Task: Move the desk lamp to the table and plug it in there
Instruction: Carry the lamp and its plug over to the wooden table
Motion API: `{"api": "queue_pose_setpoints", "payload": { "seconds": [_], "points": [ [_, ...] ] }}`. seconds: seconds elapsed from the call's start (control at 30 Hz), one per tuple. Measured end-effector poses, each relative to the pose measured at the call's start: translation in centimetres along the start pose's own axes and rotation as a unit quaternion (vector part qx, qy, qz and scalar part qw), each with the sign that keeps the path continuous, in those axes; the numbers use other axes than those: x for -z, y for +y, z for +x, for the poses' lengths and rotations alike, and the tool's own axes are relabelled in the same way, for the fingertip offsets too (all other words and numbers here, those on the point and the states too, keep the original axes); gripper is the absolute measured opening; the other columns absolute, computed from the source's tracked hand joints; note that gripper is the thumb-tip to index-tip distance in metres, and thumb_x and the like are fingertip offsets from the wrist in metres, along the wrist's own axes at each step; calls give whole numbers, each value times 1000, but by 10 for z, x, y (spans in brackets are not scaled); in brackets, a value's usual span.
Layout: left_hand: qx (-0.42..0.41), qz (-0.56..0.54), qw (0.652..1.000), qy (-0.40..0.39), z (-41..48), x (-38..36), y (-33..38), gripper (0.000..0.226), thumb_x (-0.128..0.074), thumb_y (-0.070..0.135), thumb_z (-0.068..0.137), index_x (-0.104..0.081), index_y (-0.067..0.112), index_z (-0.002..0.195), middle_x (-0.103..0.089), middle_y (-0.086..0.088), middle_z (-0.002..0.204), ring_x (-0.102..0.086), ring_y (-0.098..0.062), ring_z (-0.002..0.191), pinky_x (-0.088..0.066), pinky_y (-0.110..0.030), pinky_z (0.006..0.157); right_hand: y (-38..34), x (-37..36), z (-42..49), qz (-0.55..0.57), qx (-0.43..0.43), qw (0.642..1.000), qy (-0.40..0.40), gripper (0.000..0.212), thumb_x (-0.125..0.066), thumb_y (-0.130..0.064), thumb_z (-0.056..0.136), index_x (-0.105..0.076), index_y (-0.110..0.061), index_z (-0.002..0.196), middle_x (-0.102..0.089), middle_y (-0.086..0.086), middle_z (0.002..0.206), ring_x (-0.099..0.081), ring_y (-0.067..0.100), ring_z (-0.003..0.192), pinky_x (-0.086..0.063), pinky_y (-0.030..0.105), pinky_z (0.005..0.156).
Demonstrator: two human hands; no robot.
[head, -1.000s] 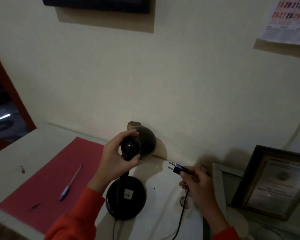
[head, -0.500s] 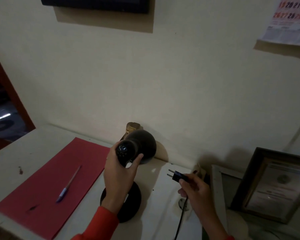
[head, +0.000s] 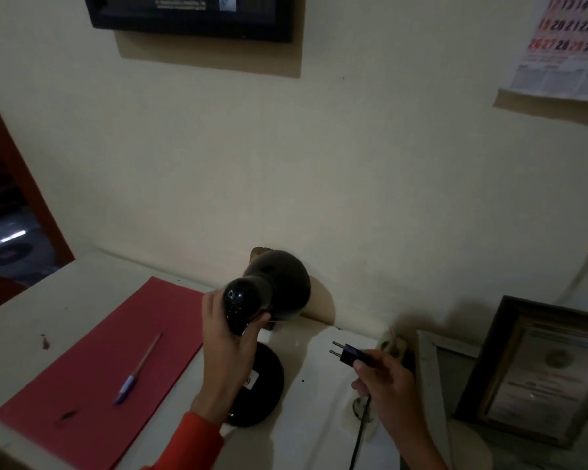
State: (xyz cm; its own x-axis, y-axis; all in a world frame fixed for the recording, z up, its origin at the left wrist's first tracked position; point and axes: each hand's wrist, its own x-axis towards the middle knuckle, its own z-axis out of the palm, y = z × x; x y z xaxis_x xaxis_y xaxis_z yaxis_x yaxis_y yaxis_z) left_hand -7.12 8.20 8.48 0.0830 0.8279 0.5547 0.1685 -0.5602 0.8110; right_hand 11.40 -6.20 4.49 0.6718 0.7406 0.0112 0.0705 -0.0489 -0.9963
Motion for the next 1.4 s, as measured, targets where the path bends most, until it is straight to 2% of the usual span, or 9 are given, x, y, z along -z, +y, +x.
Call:
{"api": "queue_pose_setpoints", "payload": {
  "seconds": [0.17,0.27,0.5,0.63,0.73,0.9,1.1,1.27,1.4],
  "points": [
    [-41,-98,993,-54,18,13,26,47,-66,28,67,-53,35,111,-60,20,107,-58,0,101,-45,-8,83,-19,4,-1,4,23,1000,17,12,-66,-8,83,-68,-20,87,-73,0,64,-64,11,51,-49,21,47],
    [-51,-110,991,-54,26,17,38,61,-71,18,63,-49,44,113,-60,30,109,-58,6,103,-46,-6,83,-41,10,-5,31,37,998,41,9,-66,-17,84,-67,-25,90,-71,7,64,-64,21,52,-51,32,48],
    [-59,-183,977,-97,29,32,64,66,-68,28,69,-40,19,128,-53,4,120,-56,8,106,-48,-8,86,-102,22,-47,118,84,981,127,14,-61,-16,88,-68,-26,94,-72,2,63,-59,10,44,-40,18,34],
    [-78,-214,964,-136,22,40,86,64,-69,10,72,-40,17,128,-52,9,120,-55,8,107,-46,-6,87,-133,36,-87,144,120,971,150,19,-66,-30,77,-67,-27,96,-69,-2,60,-55,7,40,-32,15,31],
    [-103,-225,953,-174,17,48,106,64,-71,23,72,-40,21,129,-51,6,121,-54,4,111,-45,-10,93,-157,53,-117,133,154,966,159,20,-65,-35,75,-67,-29,94,-66,-1,57,-55,9,43,-31,15,33],
    [-122,-254,935,-217,6,58,141,68,-70,43,71,-39,27,130,-53,-3,119,-58,-23,101,-52,-41,86,-196,72,-160,112,205,947,223,17,-56,-21,89,-68,-33,92,-65,-4,61,-52,7,45,-33,15,36],
    [-153,-297,908,-254,-29,56,181,64,-66,30,71,-38,26,128,-48,32,117,-49,13,110,-40,-3,90,-226,89,-232,130,244,910,308,22,-51,-12,93,-64,-29,89,-66,-9,62,-49,6,42,-30,13,36],
    [-174,-353,870,-298,-69,55,223,63,-64,28,74,-37,19,130,-47,23,119,-51,10,109,-41,-4,90,-235,111,-307,126,255,881,378,16,-50,-13,94,-60,-25,92,-64,-10,55,-47,5,40,-28,13,36],
    [-173,-399,841,-323,-114,57,262,62,-66,3,73,-39,23,125,-54,16,109,-55,11,102,-43,-1,84,-234,131,-376,115,250,857,436,17,-52,-16,94,-62,-27,88,-60,3,62,-45,8,39,-26,17,37]
  ]
}}
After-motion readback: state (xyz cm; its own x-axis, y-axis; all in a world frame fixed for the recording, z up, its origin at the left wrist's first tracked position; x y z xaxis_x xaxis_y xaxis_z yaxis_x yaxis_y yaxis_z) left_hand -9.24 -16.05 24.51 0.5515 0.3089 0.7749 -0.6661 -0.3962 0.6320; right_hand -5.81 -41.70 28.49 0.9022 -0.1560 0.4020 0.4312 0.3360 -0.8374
